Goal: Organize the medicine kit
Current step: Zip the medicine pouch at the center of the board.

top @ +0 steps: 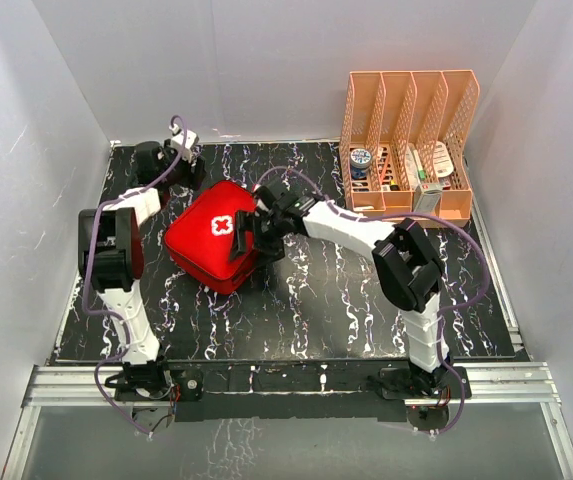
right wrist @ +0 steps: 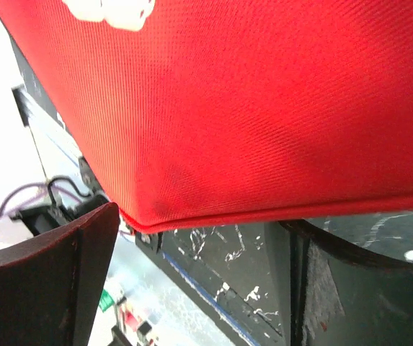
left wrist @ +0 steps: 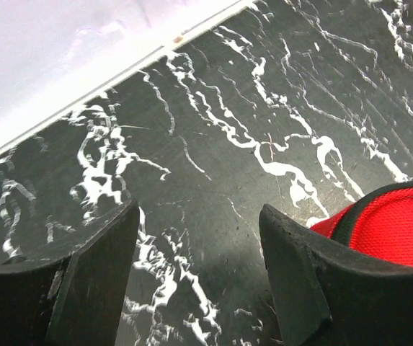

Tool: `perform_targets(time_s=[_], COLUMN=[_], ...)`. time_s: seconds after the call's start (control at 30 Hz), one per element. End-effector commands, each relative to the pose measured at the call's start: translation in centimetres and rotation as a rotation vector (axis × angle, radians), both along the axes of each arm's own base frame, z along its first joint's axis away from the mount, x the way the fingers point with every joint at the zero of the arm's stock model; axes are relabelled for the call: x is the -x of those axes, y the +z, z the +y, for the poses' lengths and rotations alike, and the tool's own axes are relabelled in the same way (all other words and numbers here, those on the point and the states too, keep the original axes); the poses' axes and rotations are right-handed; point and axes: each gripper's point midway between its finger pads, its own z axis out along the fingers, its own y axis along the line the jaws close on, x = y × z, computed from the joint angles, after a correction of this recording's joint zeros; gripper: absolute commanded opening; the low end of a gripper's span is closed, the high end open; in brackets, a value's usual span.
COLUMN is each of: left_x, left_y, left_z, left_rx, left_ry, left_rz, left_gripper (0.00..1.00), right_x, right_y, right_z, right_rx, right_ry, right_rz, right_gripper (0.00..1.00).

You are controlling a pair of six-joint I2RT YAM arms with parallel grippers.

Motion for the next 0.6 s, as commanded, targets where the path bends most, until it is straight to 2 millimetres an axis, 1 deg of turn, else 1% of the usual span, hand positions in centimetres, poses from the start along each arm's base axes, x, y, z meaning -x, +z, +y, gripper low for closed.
perform_targets(time_s=[0.0, 0.1, 0.17, 0.2, 0.27, 0.3, 0.37, 0.4, 0.47, 0.57], left_x=[1.3, 2.9, 4.6, 5.6, 8.0, 9.4, 12.3, 13.9, 16.7, 20.3], left_y=[11.5, 14.5, 15.4, 15.4, 14.9, 14.3, 13.3, 12.6, 11.3, 8.8], left_z=[2.6, 5.4, 6.7, 6.9, 6.8, 6.7, 6.3, 6.1, 5.6, 4.7], left_rx=[0.013, 0.027, 0.054, 0.061, 0.085, 0.095, 0.114, 0.122, 0.141, 0.188], left_ry=[0.213, 0.410, 0.518, 0.546, 0.576, 0.588, 0.604, 0.612, 0.625, 0.648], left_rz=[-0.134, -0.084, -0.024, 0.017, 0.109, 0.162, 0.251, 0.299, 0.377, 0.498], left_gripper=[0.67, 0.67, 0.67, 0.67, 0.65, 0.65, 0.63, 0.61, 0.49, 0.31], right_x=[-5.4, -7.2, -8.8, -9.8, -12.3, -13.8, -16.6, -18.0, -20.3, -23.1], right_y=[7.5, 10.5, 11.9, 12.1, 11.7, 11.1, 9.8, 9.5, 8.5, 7.7], right_z=[-1.7, -3.1, -4.4, -5.2, -6.9, -7.5, -8.6, -9.0, -9.3, -9.4], right_rx=[-0.053, -0.046, -0.046, -0.040, -0.020, -0.011, 0.016, 0.029, 0.047, 0.043], right_ry=[-0.086, -0.107, -0.126, -0.138, -0.162, -0.174, -0.189, -0.197, -0.206, -0.228], right_rz=[-0.176, -0.217, -0.245, -0.260, -0.286, -0.296, -0.325, -0.350, -0.382, -0.433], right_gripper=[0.78, 0.78, 0.78, 0.78, 0.78, 0.78, 0.78, 0.78, 0.77, 0.76])
